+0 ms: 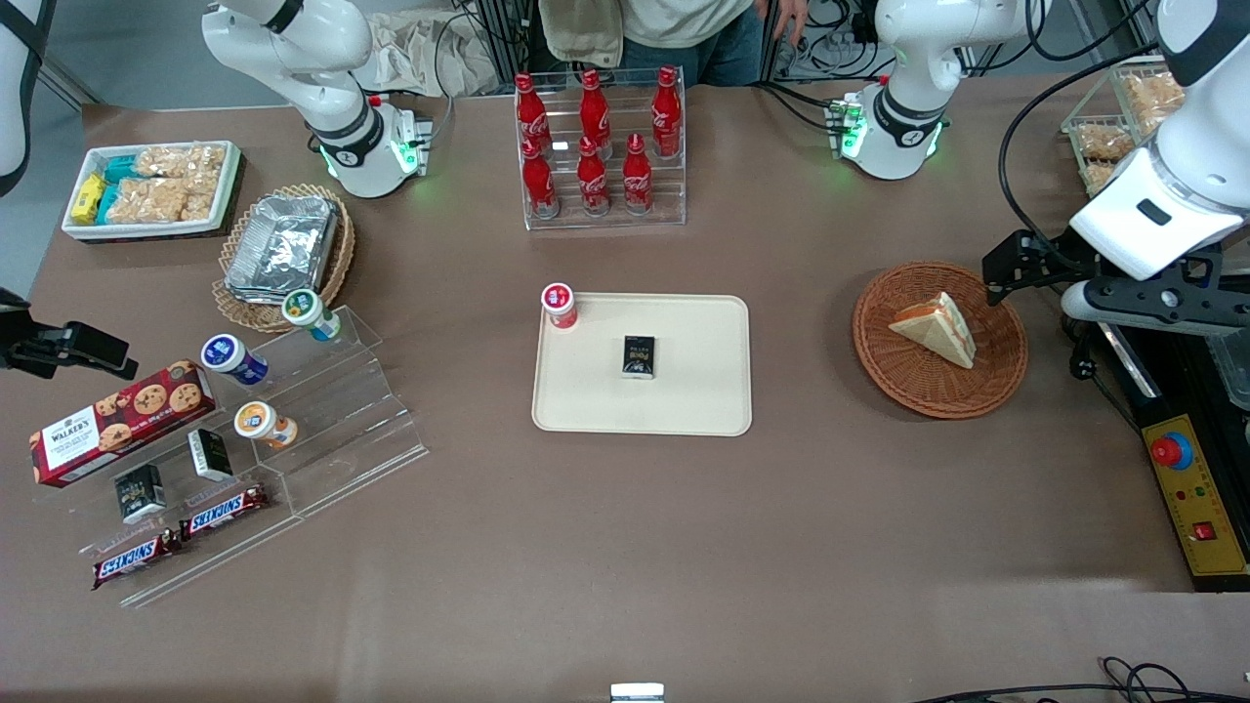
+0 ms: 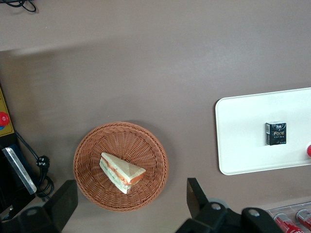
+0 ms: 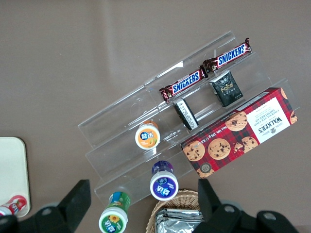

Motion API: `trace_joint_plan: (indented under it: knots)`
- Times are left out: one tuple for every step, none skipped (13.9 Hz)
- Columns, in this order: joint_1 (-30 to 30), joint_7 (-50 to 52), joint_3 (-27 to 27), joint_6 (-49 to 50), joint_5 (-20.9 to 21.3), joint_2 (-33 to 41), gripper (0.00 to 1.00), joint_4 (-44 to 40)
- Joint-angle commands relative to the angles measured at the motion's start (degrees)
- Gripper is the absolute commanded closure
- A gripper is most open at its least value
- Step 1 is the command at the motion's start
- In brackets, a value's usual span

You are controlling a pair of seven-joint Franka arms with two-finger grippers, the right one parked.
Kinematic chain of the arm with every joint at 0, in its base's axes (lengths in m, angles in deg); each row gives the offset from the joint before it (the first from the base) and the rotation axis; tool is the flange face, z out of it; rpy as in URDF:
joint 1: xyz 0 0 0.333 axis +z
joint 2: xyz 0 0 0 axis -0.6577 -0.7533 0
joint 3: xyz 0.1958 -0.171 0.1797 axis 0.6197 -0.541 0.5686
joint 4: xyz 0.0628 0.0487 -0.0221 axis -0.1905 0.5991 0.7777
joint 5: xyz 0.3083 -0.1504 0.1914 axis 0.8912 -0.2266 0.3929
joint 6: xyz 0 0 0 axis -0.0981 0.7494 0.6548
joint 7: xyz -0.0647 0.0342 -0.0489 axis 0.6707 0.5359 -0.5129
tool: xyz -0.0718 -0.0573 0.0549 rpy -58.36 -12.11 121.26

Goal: Place sandwich from basket to tray
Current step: 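Move the left gripper over the wrapped sandwich in the wicker basket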

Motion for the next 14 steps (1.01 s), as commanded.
trace_joint_plan:
  knots:
    - [-0.28, 1.48, -0.09, 0.83, -0.30, 0.64, 0.00, -0.53]
    - [-0.28, 3.23, -0.09, 1.10, -0.56, 0.91, 0.00, -0.61]
    - [-0.28, 6.29, -0.09, 1.10, -0.56, 0.83, 0.00, -0.79]
    - [-0.28, 9.80, -0.26, 1.27, -0.30, 0.82, 0.00, -0.61]
    - [-0.45, 14.10, -0.70, 1.28, -0.30, 0.82, 0.00, -0.61]
    - [-0.45, 19.63, -0.88, 1.28, -0.39, 0.82, 0.00, -0.53]
    - [-0.45, 24.81, -0.88, 1.28, -0.56, 0.82, 0.00, -0.61]
    - [-0.45, 29.04, -0.88, 1.28, -0.65, 0.30, 0.00, -0.79]
    - [-0.45, 32.48, -0.88, 1.28, -0.57, 0.30, 0.00, -0.53]
    - [-0.28, 36.34, -0.79, 1.28, -0.56, 0.47, 0.00, -0.18]
    - [0.07, 40.64, -0.79, 1.28, -0.65, 0.56, 0.00, 0.18]
    - [0.16, 43.73, -0.70, 1.54, -0.65, 0.91, 0.00, 1.31]
    - [0.16, 45.24, -0.62, 1.97, -0.57, 1.70, 0.00, 3.50]
    - [0.34, 45.95, -0.35, 2.15, -0.30, 2.40, 0.00, 5.00]
